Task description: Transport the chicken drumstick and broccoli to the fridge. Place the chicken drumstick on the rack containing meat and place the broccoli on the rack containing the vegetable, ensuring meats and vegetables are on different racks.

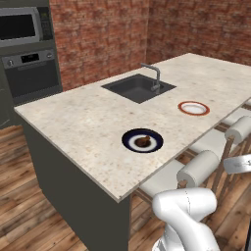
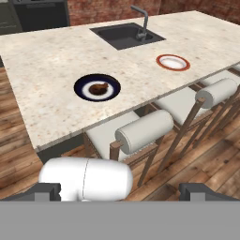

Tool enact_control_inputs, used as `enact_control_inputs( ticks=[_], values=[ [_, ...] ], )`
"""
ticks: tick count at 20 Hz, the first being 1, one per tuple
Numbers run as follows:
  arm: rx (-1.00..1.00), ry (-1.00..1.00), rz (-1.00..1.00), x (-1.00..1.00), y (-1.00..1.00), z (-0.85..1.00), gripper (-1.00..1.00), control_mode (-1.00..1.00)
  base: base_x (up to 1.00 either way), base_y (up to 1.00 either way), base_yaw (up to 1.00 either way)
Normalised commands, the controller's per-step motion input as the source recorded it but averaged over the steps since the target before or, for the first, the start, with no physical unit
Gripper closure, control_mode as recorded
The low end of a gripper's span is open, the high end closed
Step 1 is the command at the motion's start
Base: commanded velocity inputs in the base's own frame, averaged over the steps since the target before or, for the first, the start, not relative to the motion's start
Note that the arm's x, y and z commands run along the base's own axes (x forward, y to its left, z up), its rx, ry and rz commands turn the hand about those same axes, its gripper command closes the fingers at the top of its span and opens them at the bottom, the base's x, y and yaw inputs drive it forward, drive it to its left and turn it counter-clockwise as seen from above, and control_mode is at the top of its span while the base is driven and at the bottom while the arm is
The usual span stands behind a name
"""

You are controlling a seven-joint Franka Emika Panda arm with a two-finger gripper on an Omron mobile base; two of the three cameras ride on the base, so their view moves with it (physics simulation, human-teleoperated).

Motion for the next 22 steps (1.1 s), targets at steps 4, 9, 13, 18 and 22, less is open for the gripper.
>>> enact_control_inputs(
  ticks=[4,9,13,18,22],
  values=[
    [0.06,0.15,0.00,0.63,0.00,-0.01,-1.00,-1.00,0.19,0.00,0.00],
    [0.02,0.12,-0.01,0.83,0.00,0.00,-1.00,-1.00,0.00,0.00,0.00],
    [0.03,0.26,-0.13,0.86,0.24,-0.12,-1.00,-1.00,0.00,0.00,0.00],
    [0.13,0.23,-0.15,0.78,0.26,-0.25,-1.00,-1.00,0.00,0.00,0.00],
    [0.18,0.16,-0.18,0.58,0.27,-0.44,-1.00,-1.00,0.00,0.00,0.00]
  ],
)
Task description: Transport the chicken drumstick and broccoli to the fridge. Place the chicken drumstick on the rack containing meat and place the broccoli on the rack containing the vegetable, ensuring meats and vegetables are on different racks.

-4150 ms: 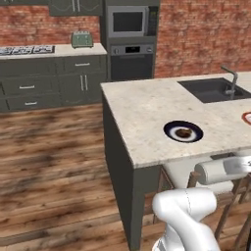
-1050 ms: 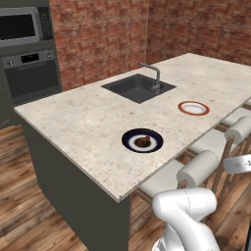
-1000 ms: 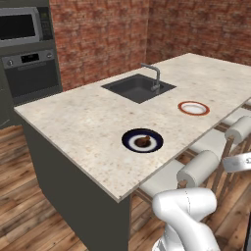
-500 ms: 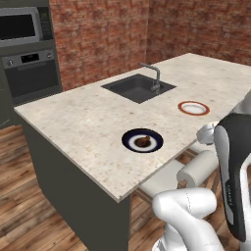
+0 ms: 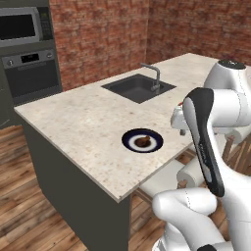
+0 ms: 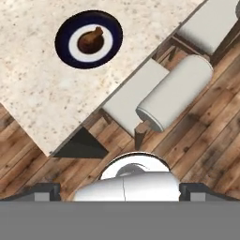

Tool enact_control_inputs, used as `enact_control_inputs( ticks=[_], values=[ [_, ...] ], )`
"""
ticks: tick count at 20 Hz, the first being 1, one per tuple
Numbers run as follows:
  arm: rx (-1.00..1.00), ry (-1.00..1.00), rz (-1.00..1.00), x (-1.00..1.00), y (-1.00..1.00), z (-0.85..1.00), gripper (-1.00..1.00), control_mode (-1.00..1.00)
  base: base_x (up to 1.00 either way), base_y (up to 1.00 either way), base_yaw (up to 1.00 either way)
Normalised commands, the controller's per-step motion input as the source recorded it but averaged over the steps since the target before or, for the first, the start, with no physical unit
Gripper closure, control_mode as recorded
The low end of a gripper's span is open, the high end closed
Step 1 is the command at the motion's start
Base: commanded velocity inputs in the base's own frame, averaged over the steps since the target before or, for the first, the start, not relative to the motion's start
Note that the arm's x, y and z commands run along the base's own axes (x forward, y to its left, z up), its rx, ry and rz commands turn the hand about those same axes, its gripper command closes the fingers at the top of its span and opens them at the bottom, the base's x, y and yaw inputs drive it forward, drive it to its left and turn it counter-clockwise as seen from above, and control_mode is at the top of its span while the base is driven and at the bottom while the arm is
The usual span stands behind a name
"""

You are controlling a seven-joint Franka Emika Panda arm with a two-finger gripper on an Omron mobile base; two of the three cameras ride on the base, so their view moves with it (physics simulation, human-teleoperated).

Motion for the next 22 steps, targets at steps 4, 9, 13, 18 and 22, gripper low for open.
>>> enact_control_inputs(
  ticks=[4,9,13,18,22],
  values=[
    [0.17,0.15,-0.24,0.23,0.27,-0.55,-1.00,-1.00,0.00,0.00,0.00],
    [0.05,0.06,-0.24,0.26,0.20,-0.45,-1.00,-1.00,0.00,0.00,0.00],
    [-0.01,0.00,-0.31,0.39,0.18,-0.20,-1.00,-1.00,0.00,0.00,0.00],
    [0.00,0.04,-0.32,0.58,0.13,-0.15,-1.00,-1.00,0.00,0.00,0.00],
    [0.00,0.11,-0.07,0.56,-0.02,-0.18,-1.00,-1.00,0.00,0.00,0.00]
  ],
)
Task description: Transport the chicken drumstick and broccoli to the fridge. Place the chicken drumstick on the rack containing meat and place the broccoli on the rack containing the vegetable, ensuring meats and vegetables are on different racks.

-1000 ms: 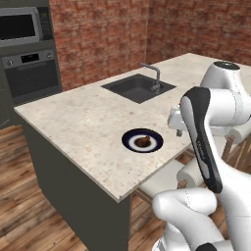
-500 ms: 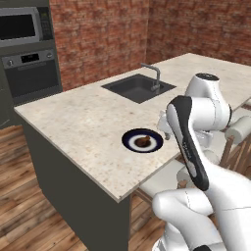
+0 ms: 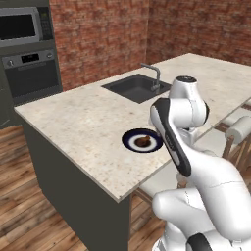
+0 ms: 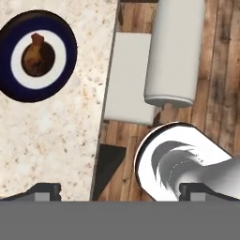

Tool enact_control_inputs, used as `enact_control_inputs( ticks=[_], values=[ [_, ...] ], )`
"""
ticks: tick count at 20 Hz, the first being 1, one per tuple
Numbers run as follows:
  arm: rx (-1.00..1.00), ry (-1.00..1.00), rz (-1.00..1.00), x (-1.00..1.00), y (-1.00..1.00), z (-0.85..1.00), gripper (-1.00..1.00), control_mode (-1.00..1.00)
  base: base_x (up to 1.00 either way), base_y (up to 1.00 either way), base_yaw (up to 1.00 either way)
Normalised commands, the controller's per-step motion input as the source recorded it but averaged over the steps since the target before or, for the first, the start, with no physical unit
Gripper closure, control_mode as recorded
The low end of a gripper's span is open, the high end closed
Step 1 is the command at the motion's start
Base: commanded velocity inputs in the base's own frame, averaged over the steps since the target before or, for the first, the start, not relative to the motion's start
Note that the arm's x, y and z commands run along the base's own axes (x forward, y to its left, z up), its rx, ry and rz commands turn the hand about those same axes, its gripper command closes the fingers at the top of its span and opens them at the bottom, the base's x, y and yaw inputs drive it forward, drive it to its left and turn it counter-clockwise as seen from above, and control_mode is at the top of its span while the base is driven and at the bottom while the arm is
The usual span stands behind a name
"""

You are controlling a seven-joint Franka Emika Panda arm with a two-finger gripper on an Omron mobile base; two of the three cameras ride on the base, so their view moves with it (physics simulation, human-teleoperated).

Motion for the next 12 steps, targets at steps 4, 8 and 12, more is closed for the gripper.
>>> enact_control_inputs(
  ticks=[4,8,12],
  values=[
    [0.00,0.12,-0.02,0.60,0.00,-0.19,-1.00,-1.00,0.00,0.00,0.00],
    [-0.02,0.11,0.00,0.55,0.00,-0.22,-1.00,-1.00,0.00,0.00,0.00],
    [-0.02,0.03,0.00,0.44,0.00,-0.30,-1.00,-1.00,0.00,0.00,0.00]
  ],
)
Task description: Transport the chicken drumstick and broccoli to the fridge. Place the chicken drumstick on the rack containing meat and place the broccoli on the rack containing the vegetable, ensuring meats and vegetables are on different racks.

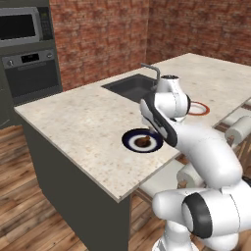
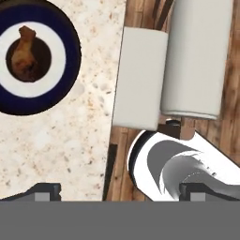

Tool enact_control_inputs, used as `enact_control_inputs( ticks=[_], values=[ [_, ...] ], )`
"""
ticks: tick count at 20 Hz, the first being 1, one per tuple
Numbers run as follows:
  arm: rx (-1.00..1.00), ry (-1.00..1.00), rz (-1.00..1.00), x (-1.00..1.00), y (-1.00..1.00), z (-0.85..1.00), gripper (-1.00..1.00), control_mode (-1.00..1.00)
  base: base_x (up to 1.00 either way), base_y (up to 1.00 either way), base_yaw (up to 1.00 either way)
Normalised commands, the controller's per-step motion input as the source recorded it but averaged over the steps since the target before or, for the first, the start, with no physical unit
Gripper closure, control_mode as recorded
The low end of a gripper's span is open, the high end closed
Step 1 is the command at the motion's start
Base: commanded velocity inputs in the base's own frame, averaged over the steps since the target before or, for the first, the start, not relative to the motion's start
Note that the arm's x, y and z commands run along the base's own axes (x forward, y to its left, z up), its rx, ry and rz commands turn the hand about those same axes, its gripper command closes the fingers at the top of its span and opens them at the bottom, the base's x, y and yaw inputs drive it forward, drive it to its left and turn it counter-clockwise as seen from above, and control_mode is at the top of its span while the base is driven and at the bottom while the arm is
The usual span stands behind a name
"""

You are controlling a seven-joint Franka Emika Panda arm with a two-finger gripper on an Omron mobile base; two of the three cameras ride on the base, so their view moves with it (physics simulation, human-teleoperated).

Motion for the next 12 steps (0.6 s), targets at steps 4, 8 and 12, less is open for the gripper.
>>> enact_control_inputs(
  ticks=[4,8,12],
  values=[
    [-0.01,0.02,0.00,0.31,0.00,-0.30,-1.00,-1.00,0.00,0.00,0.00],
    [0.00,0.02,0.00,0.23,-0.04,-0.33,-1.00,-1.00,0.00,0.00,0.00],
    [0.00,0.01,0.00,0.13,-0.15,-0.30,-1.00,-1.00,0.00,0.00,0.00]
  ],
)
